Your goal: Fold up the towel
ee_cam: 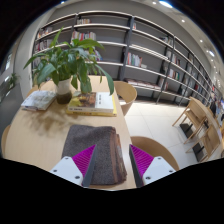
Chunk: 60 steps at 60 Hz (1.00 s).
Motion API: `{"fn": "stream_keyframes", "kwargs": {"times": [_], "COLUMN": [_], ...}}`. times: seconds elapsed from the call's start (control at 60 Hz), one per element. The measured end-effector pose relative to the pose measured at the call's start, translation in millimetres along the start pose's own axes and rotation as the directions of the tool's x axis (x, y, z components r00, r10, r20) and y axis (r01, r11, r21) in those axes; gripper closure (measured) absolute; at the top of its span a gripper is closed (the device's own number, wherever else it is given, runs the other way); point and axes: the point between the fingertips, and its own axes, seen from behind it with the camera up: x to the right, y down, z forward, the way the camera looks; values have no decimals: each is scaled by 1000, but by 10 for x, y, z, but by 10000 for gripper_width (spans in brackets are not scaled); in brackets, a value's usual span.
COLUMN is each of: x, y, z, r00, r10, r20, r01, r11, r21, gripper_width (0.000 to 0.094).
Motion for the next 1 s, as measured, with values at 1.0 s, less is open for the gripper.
{"fn": "stream_keyframes", "kwargs": {"times": [1.0], "x": [-994], "y": [176], "z": [-3501], "r00": [997], "r10": [58], "r20": [48], "r01": [-67], "r11": [974], "r21": [215], "gripper_width": [142]}}
